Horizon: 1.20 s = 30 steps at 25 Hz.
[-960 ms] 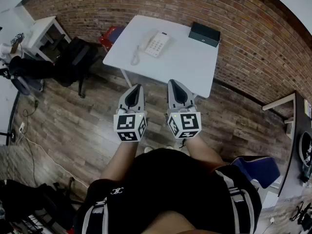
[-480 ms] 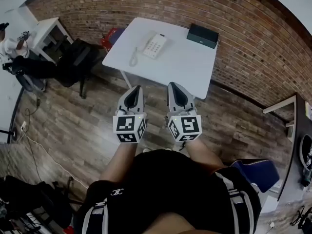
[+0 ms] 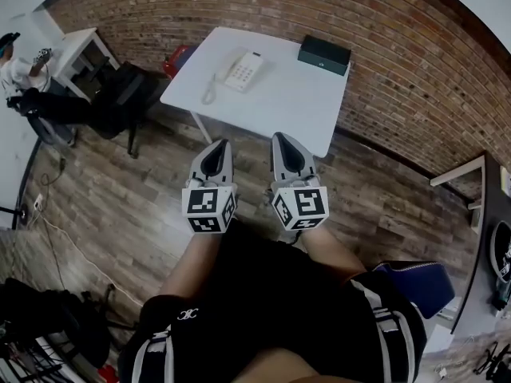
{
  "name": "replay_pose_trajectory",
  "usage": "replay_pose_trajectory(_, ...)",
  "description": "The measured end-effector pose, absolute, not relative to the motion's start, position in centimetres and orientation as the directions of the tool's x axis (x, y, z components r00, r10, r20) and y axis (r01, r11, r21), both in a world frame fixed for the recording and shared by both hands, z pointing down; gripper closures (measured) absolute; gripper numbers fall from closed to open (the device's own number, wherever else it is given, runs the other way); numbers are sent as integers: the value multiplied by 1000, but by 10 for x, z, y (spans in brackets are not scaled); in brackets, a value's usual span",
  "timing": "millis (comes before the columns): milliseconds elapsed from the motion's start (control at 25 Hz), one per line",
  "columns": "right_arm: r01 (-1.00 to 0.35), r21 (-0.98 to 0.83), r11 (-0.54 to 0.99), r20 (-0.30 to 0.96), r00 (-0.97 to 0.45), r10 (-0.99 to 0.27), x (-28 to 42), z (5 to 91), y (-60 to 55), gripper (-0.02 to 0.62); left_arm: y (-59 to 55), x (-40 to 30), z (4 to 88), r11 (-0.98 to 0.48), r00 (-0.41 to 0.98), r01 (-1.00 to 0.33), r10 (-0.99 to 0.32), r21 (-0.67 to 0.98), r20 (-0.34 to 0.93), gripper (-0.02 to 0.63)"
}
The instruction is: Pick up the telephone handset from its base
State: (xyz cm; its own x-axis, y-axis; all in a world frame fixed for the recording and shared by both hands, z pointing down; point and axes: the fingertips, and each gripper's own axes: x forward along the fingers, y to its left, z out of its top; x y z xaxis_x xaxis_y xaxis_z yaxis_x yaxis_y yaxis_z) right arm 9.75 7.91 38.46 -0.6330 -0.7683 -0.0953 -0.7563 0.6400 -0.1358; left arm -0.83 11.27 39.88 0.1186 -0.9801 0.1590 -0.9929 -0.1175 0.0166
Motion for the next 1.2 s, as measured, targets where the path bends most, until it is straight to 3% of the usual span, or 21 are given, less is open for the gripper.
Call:
replay_pose_trajectory(680,-777,-88,624,-97,-616,-782,76,397,-9,597,22,-48,409,-128,131,-991,-983,27,133,604)
replay_pose_trajectory(1200,-796,-95,598,-47,-597,-801,0,397,-130,597,-108,-122,412,-167,175,-984,-972,62,158,605)
